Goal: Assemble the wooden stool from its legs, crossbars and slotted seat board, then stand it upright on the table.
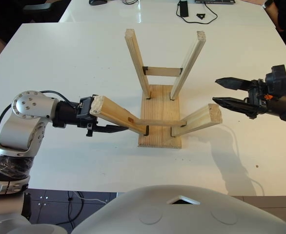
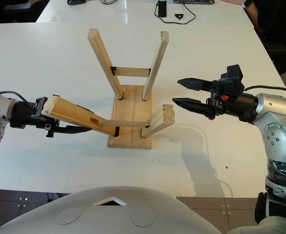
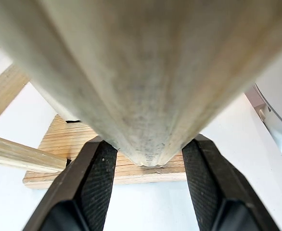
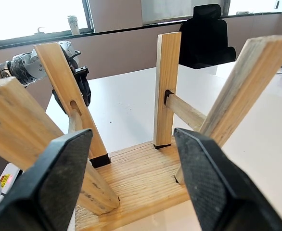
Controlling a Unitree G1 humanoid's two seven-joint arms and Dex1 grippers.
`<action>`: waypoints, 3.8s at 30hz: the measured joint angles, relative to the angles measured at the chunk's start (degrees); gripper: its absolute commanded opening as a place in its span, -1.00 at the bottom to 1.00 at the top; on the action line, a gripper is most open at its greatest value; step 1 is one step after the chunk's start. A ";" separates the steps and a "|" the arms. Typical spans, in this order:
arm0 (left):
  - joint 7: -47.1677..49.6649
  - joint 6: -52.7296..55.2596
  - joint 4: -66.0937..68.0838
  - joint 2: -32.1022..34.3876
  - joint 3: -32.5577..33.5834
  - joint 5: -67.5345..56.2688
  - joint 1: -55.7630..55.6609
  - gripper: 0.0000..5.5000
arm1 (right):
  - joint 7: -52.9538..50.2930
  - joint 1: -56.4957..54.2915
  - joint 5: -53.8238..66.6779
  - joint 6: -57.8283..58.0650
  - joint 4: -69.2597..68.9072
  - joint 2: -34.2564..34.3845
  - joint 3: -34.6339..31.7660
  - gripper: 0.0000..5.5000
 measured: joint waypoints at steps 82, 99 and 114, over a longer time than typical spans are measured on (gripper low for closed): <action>30.89 25.27 -6.69 -9.73 -16.82 9.36 -13.90 -0.26 | -55.90 -0.31 -33.21 -6.95 -10.14 30.93 36.25 0.13; 29.92 24.90 -3.11 -9.50 -18.56 9.92 -18.08 -0.26 | -58.83 -15.21 -3.19 -8.82 -1.44 16.59 -5.54 0.13; 27.11 21.46 2.78 -8.53 -19.09 10.23 -19.82 -0.26 | -55.50 -6.71 -36.67 -16.84 0.13 18.55 21.88 0.13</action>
